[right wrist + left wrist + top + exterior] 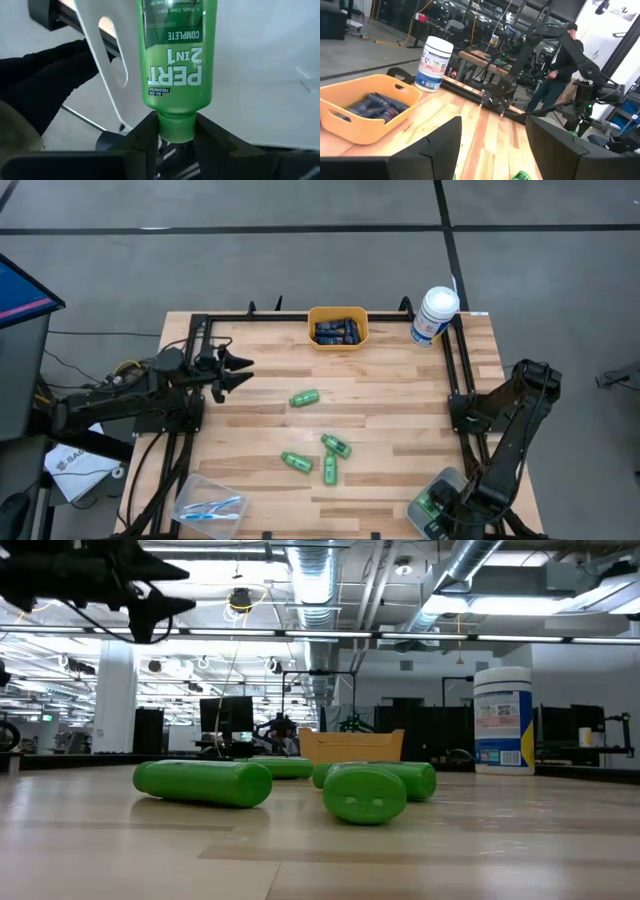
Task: Pick & Place Travel size toiletries
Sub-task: Put the shampoo into the white bin
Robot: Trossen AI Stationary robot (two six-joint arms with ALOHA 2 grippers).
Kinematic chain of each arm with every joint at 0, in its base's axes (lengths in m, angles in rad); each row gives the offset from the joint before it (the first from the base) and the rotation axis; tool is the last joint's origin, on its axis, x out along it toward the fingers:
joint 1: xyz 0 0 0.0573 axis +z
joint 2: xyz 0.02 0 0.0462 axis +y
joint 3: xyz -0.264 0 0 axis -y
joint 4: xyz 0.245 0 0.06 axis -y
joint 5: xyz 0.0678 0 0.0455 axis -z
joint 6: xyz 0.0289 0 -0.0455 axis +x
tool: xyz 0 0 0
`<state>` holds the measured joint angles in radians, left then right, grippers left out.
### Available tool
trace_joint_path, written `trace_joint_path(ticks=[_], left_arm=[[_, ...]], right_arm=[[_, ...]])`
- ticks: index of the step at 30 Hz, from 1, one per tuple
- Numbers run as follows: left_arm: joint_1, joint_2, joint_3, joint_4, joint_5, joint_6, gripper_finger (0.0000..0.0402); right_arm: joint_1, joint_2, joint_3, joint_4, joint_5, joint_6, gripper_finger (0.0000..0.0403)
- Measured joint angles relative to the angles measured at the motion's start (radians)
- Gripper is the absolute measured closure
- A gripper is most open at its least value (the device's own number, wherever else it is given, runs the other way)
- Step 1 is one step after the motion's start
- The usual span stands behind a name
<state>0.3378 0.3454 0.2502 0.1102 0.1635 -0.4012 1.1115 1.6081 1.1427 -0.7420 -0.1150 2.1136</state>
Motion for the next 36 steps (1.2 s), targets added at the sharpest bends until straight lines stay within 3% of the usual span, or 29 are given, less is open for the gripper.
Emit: trace_joint_path(ticks=[14, 20, 29, 36], left_arm=[[-0.019, 0.000, -0.201, 0.227, -0.005, -0.054, 0.0184], [-0.019, 0.003, -0.244, 0.269, -0.006, -0.079, 0.0184], [-0.019, -0.016, -0.243, 0.414, 0.040, -0.136, 0.0188], [-0.019, -0.094, -0.230, 0.379, 0.087, -0.137, 0.0246]], right_arm=[[-0.046, 0.096, 0.000, 0.029, -0.094, -0.102, 0.0294], [-0.077, 0.095, 0.001, 0.006, -0.096, -0.135, 0.0253], [-0.125, 0.063, 0.001, 0.008, -0.113, -0.208, 0.0143], [-0.157, -0.051, 0.000, -0.069, -0.093, -0.232, 0.0134]])
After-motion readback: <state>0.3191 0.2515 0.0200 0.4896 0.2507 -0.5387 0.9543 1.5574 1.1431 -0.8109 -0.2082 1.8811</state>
